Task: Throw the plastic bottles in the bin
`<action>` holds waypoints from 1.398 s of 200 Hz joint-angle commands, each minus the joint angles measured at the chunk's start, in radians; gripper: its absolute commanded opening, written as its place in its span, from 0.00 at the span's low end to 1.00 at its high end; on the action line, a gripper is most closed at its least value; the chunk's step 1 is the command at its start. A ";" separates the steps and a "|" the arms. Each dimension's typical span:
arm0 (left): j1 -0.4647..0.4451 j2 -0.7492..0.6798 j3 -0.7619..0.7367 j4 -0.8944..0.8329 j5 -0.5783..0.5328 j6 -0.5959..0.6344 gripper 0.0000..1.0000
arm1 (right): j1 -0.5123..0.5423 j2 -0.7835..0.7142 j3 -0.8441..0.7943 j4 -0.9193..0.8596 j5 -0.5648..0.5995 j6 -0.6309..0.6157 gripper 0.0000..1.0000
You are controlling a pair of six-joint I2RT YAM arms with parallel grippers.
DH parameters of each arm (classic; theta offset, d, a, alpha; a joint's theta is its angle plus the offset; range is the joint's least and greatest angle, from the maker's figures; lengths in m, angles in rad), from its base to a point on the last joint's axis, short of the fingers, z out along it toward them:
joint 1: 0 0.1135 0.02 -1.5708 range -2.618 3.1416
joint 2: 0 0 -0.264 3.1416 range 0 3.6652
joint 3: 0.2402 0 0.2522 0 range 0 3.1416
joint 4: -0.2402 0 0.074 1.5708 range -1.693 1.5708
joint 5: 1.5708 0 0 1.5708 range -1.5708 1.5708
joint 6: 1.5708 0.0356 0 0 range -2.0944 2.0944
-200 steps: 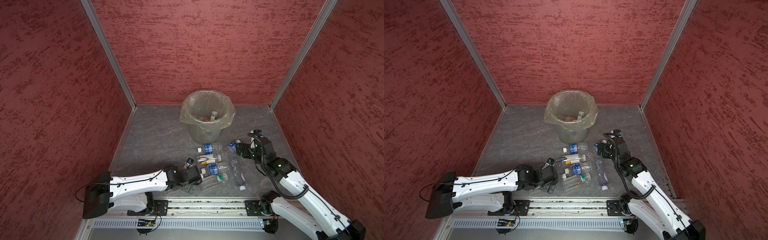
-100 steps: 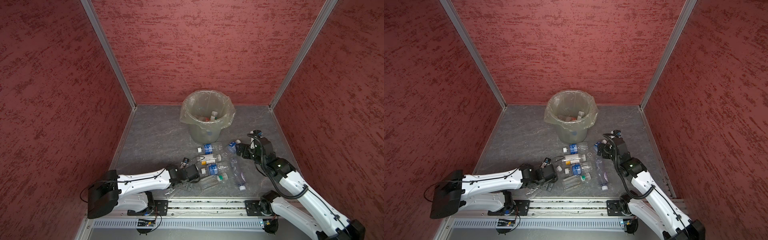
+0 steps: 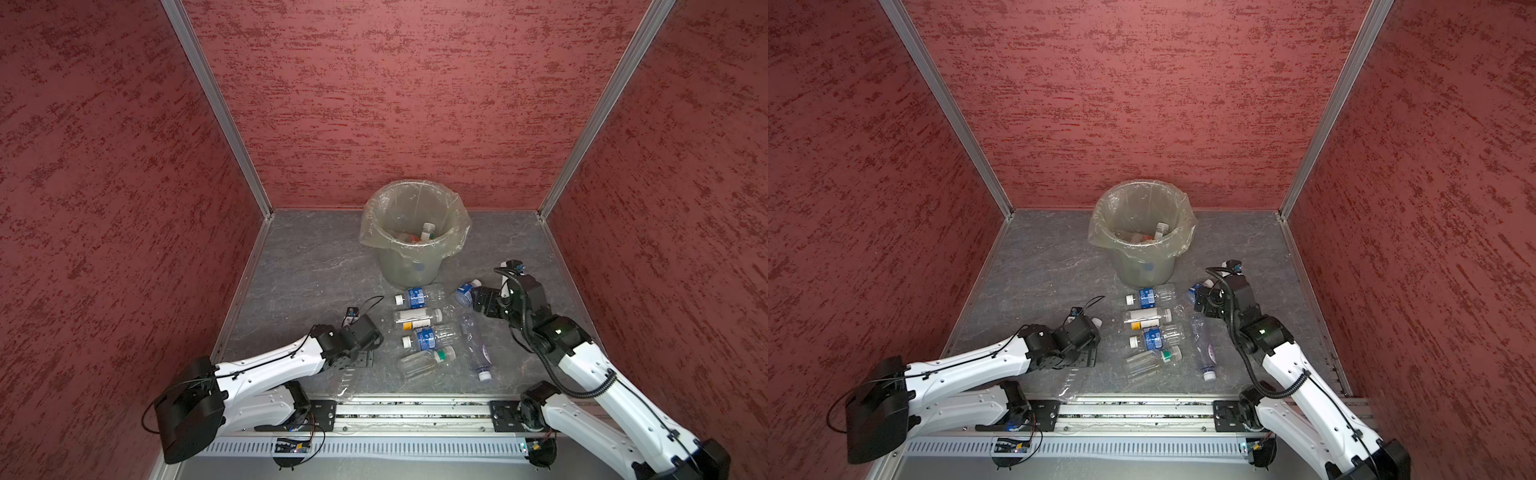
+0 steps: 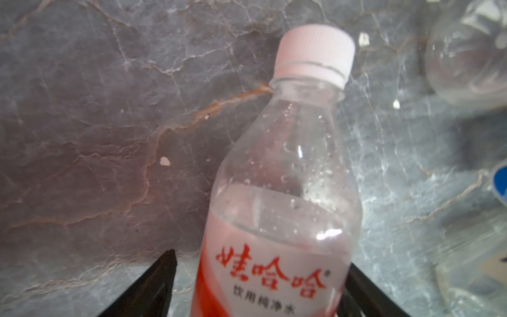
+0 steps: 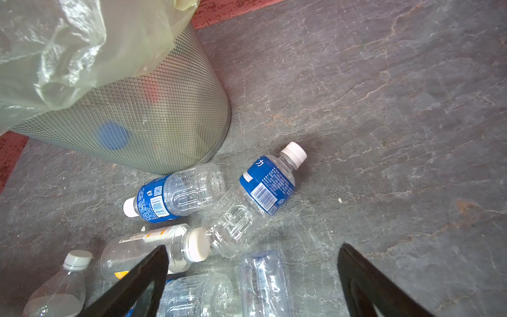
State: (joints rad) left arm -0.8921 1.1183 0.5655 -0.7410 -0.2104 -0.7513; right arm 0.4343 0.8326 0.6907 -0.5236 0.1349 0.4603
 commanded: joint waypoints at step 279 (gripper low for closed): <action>0.329 0.069 0.128 0.168 0.102 0.179 0.99 | -0.009 0.002 -0.004 0.019 0.022 0.005 0.97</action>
State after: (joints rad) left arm -0.5476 1.2358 0.7200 -0.5007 -0.0956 -0.5320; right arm 0.4343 0.8368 0.6907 -0.5236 0.1394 0.4603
